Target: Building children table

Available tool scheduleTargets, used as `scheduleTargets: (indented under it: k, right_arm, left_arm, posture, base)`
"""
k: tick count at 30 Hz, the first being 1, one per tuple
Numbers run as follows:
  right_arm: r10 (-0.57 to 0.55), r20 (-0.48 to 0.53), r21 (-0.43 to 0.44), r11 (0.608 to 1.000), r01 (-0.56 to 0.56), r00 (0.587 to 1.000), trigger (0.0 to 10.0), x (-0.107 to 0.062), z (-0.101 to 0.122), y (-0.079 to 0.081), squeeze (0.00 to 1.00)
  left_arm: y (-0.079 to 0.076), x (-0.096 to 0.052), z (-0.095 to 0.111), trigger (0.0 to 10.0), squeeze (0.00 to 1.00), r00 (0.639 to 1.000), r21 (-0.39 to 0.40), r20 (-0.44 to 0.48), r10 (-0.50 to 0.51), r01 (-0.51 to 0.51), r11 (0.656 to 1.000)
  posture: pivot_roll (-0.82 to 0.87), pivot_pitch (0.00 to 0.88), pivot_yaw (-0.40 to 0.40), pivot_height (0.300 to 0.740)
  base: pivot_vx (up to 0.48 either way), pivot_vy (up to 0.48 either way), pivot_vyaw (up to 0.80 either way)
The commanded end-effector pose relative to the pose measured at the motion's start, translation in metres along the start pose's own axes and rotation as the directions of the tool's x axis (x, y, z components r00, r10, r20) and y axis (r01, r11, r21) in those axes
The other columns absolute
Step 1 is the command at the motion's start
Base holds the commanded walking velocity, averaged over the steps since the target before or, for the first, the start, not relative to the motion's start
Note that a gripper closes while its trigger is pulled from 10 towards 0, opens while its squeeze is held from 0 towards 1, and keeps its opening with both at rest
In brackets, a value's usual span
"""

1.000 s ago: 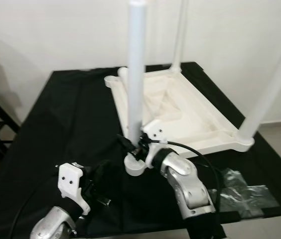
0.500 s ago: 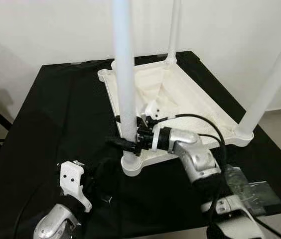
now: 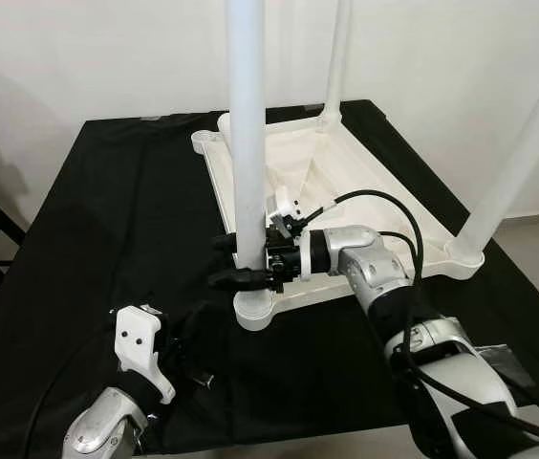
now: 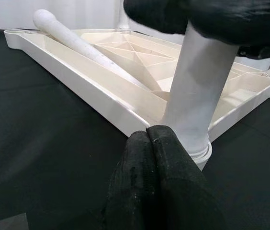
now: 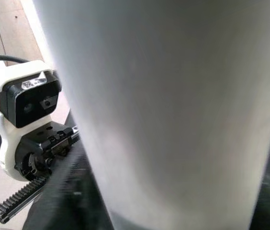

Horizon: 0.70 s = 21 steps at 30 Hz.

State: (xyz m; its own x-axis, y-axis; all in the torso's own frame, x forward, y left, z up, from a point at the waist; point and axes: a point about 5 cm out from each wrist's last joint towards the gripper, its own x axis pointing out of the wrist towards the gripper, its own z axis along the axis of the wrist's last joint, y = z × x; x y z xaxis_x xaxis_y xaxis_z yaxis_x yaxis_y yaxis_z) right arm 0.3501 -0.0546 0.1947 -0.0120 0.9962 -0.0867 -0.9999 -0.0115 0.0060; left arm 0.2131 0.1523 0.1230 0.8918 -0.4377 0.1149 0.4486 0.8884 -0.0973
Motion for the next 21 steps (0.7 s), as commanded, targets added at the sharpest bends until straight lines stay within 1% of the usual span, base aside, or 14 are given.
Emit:
scheduleTargets:
  k: [1,7,9,10,12,14,15,16,17,18,19,20,21]
  right_arm:
    - [0.026,0.011,-0.013,1.000,-0.026,1.000,0.0,0.007,0.002,0.001,0.00]
    - [0.016,0.018,-0.016,1.000,-0.015,1.000,0.0,0.000,-0.003,-0.001,0.00]
    - [-0.035,0.035,-0.020,0.999,0.036,0.999,0.0,-0.005,-0.004,-0.003,0.00]
    - [-0.035,0.035,-0.020,0.999,0.036,0.999,0.0,-0.005,-0.004,-0.003,0.00]
    - [-0.090,0.044,-0.013,0.996,0.091,0.995,0.0,-0.008,-0.006,-0.004,0.00]
    - [-0.198,0.031,0.001,0.980,0.198,0.980,0.0,-0.006,-0.016,-0.001,0.00]
    - [-0.225,0.027,0.004,0.974,0.224,0.974,0.0,-0.006,-0.019,0.000,0.00]
    - [-0.225,0.027,0.004,0.974,0.224,0.974,0.0,-0.006,-0.019,0.000,0.00]
    - [-0.558,0.049,0.053,0.830,0.556,0.828,0.0,-0.003,-0.029,-0.004,0.00]
    - [-0.734,0.025,0.131,0.675,0.726,0.679,0.0,-0.004,-0.044,0.005,0.00]
    - [-0.734,0.025,0.131,0.675,0.726,0.679,0.0,-0.004,-0.044,0.005,0.00]
    - [-0.794,-0.001,0.149,0.601,0.785,0.608,0.0,0.001,-0.057,0.022,0.00]
    - [-0.796,-0.021,0.172,0.593,0.787,0.605,0.0,0.009,-0.068,0.038,0.00]
  left_arm:
    - [0.000,-0.002,-0.003,10.0,0.00,1.000,0.010,-0.014,0.003,-0.003,1.000]
    - [0.000,-0.002,-0.003,10.0,0.00,1.000,0.007,-0.012,0.000,0.000,1.000]
    - [0.000,-0.001,-0.003,10.0,0.00,1.000,0.006,-0.011,0.000,0.000,1.000]
    - [0.000,-0.001,-0.003,10.0,0.00,1.000,0.006,-0.011,0.000,0.000,1.000]
    - [0.000,-0.001,-0.002,10.0,0.00,1.000,0.007,-0.010,0.000,0.000,1.000]
    - [0.000,-0.002,-0.002,10.0,0.00,1.000,0.007,-0.007,0.003,-0.003,1.000]
    - [0.000,-0.002,-0.002,10.0,0.00,1.000,0.007,-0.007,0.003,-0.003,1.000]
    - [0.000,-0.002,-0.002,10.0,0.00,1.000,0.007,-0.007,0.003,-0.003,1.000]
    - [0.000,-0.003,-0.001,10.0,0.00,1.000,0.008,-0.006,0.005,-0.005,1.000]
    - [0.000,-0.003,-0.001,10.0,0.00,1.000,0.009,-0.005,0.007,-0.007,1.000]
    - [0.000,-0.003,-0.001,10.0,0.00,1.000,0.009,-0.005,0.007,-0.007,1.000]
    - [0.001,-0.003,0.000,10.0,0.00,1.000,0.010,-0.004,0.008,-0.008,1.000]
    - [0.002,-0.003,0.000,10.0,0.00,1.000,0.011,-0.004,0.009,-0.009,1.000]
  posture:
    - [0.04,0.061,0.014,0.740]
    - [0.04,0.064,0.019,0.740]
    - [0.04,0.064,0.019,0.740]
    - [0.04,0.064,0.019,0.740]
    - [0.03,0.067,0.015,0.740]
    - [0.03,0.074,0.004,0.740]
    - [0.03,0.074,0.004,0.740]
    - [0.03,0.074,0.004,0.740]
    - [0.02,0.078,-0.001,0.740]
    - [0.02,0.080,-0.003,0.740]
    - [0.02,0.080,-0.003,0.740]
    - [0.02,0.093,0.010,0.740]
    - [0.01,0.087,0.017,0.740]
  base:
    - [0.000,0.000,0.00]
    - [0.000,0.000,0.00]
    - [0.000,0.000,0.00]
    - [0.000,0.000,0.00]
    - [0.000,0.000,0.00]
    - [0.000,0.000,0.00]
    - [0.000,0.000,0.00]
    - [0.000,0.000,0.00]
    - [0.000,0.000,0.00]
    - [0.000,0.000,0.00]
    - [0.000,0.000,0.00]
    - [0.000,0.000,0.00]
    - [0.000,0.000,0.00]
